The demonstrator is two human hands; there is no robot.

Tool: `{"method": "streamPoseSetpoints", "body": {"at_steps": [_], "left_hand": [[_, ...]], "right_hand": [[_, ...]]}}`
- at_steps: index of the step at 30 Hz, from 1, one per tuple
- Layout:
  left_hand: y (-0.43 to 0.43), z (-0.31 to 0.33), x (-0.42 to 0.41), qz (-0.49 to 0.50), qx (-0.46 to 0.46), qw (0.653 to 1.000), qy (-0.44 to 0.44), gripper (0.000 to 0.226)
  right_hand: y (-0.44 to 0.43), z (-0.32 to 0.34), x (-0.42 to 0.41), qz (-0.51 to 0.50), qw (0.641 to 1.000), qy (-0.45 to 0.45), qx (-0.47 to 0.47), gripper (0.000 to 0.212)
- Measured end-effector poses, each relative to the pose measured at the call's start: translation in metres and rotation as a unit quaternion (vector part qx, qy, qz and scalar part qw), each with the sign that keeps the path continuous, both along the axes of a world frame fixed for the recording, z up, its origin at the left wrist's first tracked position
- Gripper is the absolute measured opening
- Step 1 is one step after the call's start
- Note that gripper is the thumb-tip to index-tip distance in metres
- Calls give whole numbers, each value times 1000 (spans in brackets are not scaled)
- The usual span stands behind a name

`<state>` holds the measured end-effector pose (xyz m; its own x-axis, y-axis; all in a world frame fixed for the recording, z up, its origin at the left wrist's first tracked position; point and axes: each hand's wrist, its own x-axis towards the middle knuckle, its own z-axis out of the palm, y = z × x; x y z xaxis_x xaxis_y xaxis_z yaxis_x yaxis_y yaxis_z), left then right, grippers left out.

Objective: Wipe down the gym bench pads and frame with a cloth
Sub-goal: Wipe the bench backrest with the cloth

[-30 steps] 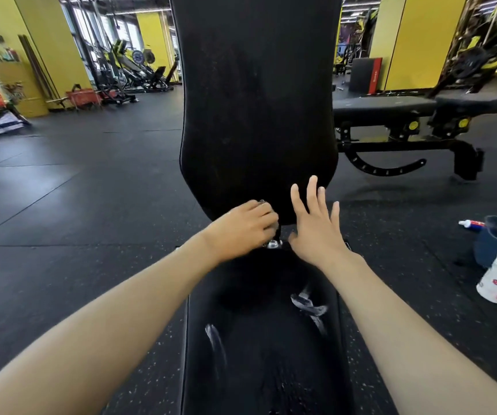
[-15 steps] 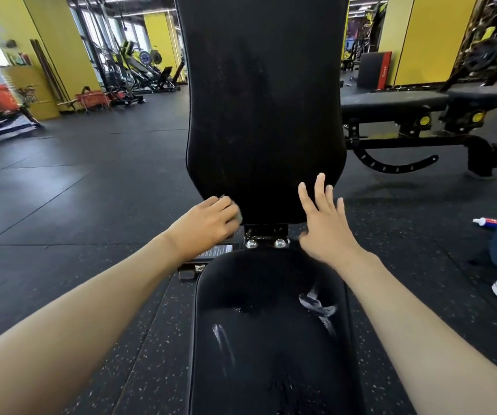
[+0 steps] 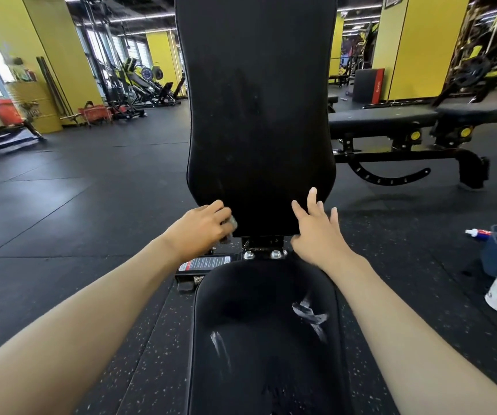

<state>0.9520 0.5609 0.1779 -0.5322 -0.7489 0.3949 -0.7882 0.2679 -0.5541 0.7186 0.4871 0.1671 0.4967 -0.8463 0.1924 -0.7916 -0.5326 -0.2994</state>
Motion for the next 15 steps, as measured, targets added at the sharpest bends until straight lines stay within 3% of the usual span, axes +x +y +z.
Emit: {"method": "streamPoseSetpoints", "body": {"at_steps": [5,9,13,15], "left_hand": [[-18,34,-33,-1,-127,988,92,41],[-26,24,-39,80,-70,975,197,46],[-23,29,-34,91,41,986,135,44],[-22,47,-32,50,41,992,107,40]], "right_hand": [[10,0,9,7,1000,-14,8,69],[12,4,12,11,999,-31,-4,70],[16,7,9,23,999,-27,-24,69],[16,8,8,23,999,-31,-30,67]]}}
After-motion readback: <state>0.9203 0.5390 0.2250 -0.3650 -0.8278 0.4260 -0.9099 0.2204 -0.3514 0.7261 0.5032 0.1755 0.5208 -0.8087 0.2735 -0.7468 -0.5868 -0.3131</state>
